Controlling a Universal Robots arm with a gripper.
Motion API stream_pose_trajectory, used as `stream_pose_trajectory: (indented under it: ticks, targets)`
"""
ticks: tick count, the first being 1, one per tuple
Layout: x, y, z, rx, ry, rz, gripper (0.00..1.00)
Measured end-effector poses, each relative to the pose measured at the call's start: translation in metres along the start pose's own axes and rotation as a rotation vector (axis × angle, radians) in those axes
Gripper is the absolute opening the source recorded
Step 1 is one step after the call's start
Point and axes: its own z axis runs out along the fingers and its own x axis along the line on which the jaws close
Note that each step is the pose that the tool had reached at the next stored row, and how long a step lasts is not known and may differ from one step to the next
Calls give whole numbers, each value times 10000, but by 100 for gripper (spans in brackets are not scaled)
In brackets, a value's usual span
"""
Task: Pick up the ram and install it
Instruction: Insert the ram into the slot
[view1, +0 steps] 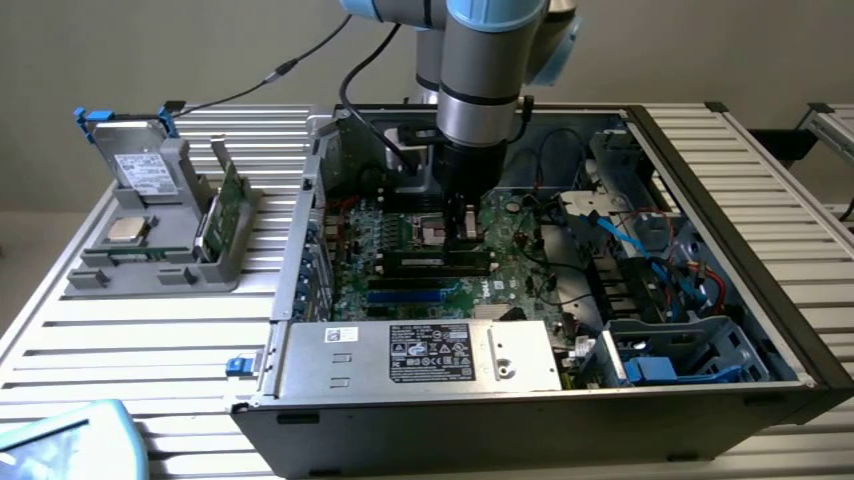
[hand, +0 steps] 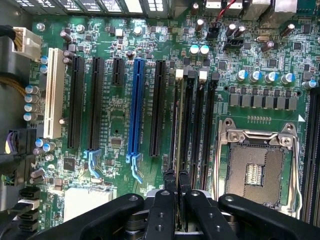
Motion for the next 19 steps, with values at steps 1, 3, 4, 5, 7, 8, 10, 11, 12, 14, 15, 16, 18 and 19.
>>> stream_pose_trajectory:
  ticks: [1,3,4,5,7,8,10,11,12,14,15,16,18,19]
  targets:
    - [0,0,0,1,1,-14,13]
    - [0,0,0,3,3,-42,13]
    - [0,0,0,4,4,-59,13]
    - [0,0,0,6,6,-80,13]
    - [0,0,0,8,7,-119,13]
    - [0,0,0,9,8,-133,13]
    - [0,0,0,9,10,-141,13]
    - [0,0,1,9,11,-142,13]
    - [-1,0,2,10,10,-142,13]
    - [-4,-1,4,10,8,-143,13]
    - [-4,-1,5,8,9,-143,13]
    - [-7,-1,6,5,8,-142,13]
    - [-10,-1,7,-2,7,-127,13]
    - [-11,-1,7,-4,6,-119,13]
